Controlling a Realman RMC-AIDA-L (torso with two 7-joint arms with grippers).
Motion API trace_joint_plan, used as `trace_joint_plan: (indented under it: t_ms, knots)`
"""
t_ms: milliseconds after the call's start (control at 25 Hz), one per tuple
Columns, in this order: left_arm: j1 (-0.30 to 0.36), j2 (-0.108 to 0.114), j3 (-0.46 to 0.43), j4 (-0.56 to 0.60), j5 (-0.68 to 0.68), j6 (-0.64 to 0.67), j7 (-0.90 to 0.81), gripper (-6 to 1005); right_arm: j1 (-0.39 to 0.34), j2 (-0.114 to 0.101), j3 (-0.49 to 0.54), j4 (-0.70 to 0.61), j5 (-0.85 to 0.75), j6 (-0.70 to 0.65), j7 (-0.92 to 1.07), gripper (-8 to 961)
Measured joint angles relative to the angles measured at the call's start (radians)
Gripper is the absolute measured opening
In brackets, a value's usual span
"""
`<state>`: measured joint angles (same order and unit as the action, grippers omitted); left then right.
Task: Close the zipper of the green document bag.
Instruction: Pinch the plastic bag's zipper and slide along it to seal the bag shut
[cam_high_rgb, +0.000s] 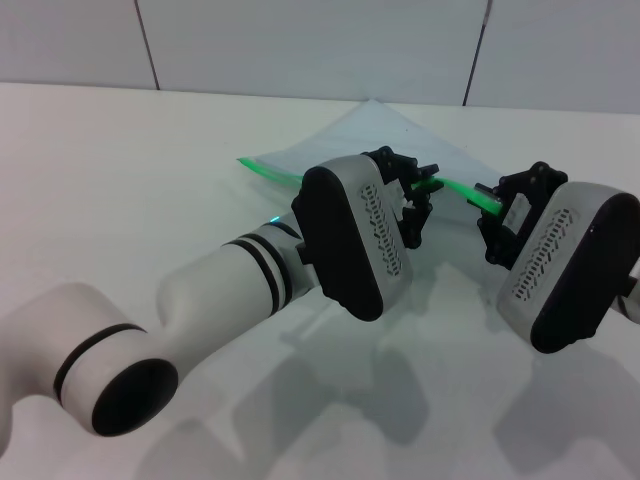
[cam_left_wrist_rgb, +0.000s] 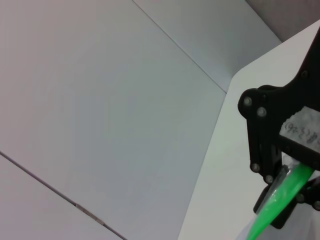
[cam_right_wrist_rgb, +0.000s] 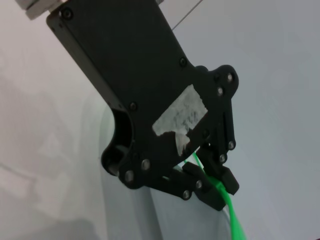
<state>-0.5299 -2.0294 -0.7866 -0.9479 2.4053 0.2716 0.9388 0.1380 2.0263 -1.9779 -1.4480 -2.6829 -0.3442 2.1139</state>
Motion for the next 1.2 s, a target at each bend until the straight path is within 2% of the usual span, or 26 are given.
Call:
trace_joint_plan:
  t_ms: [1200]
  knots:
    - [0.009, 0.002, -0.028, 0.035, -0.026, -0.007, 0.0, 87, -0.012, 0.0, 0.03, 0.001, 0.0, -0.004, 0.0, 148]
